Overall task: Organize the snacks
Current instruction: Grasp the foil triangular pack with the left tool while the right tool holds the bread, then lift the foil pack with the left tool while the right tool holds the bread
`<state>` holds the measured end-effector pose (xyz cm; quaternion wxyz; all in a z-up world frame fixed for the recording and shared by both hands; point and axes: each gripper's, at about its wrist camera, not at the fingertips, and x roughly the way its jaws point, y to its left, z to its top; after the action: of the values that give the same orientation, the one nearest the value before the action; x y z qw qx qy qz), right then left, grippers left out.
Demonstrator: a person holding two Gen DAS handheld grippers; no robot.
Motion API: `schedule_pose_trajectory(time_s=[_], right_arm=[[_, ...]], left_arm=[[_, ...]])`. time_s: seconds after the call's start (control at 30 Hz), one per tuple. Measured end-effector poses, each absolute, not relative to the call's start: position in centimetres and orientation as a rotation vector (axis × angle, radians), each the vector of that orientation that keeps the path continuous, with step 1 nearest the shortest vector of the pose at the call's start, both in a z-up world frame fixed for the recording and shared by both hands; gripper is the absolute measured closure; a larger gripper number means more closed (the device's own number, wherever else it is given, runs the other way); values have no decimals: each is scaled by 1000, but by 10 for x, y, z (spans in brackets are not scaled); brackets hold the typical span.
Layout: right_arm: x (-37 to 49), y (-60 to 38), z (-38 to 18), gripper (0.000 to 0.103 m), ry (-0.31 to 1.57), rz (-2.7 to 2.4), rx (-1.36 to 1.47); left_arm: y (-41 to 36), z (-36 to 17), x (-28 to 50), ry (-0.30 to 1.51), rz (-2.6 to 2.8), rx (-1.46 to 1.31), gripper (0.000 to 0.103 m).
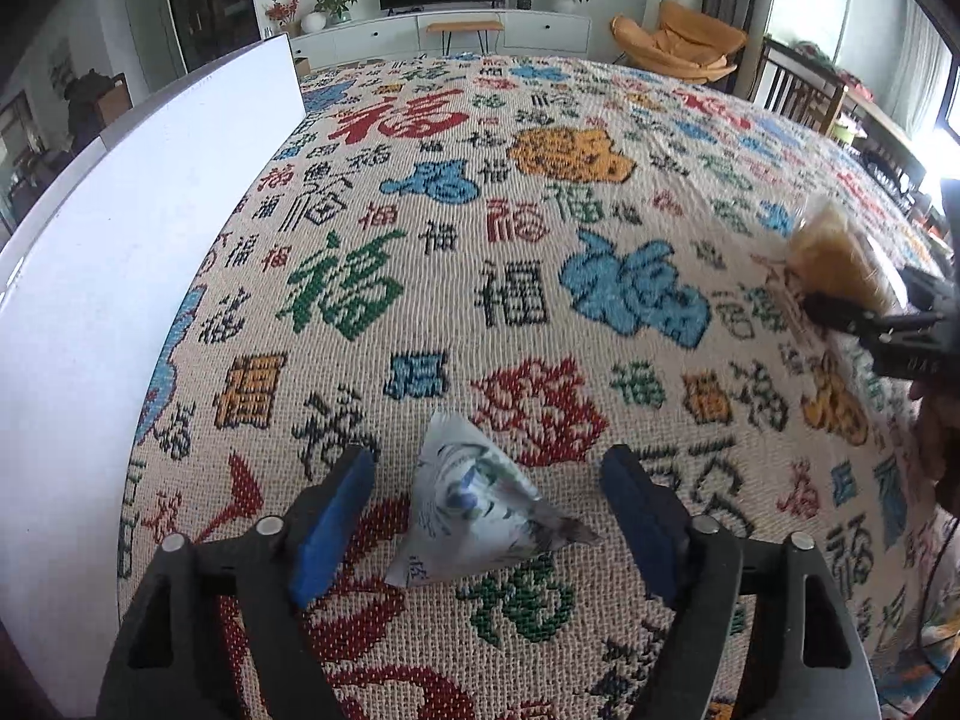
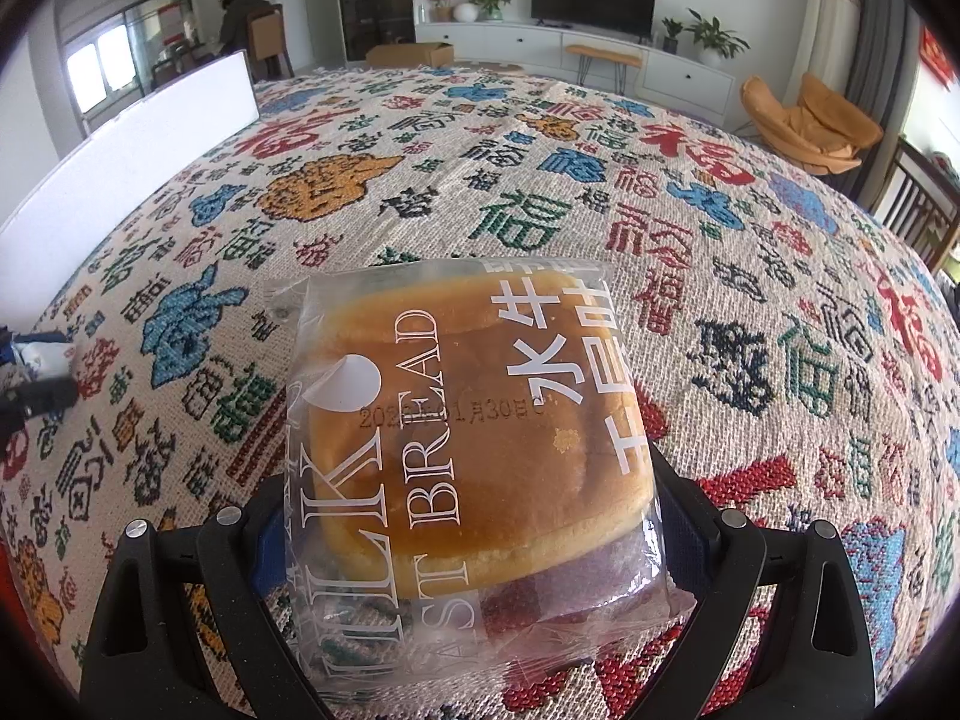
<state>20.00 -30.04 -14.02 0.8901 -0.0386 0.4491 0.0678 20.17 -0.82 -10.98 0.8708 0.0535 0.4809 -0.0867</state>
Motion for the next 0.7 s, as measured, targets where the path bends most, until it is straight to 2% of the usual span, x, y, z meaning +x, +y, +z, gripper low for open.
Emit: schedule_pose_trajectory(time_s=[0.07,0.13,0.7], right_arm=[[200,-300,-140,6,933,141,-80],[200,-300,-140,6,933,141,-80],[200,-300,-141,6,932,141,-80]], left_arm=[[-7,-111,203,1008,-152,113,6],[3,-115,207,1016,-128,52,0],[5,-117,204,987,-118,60,0]])
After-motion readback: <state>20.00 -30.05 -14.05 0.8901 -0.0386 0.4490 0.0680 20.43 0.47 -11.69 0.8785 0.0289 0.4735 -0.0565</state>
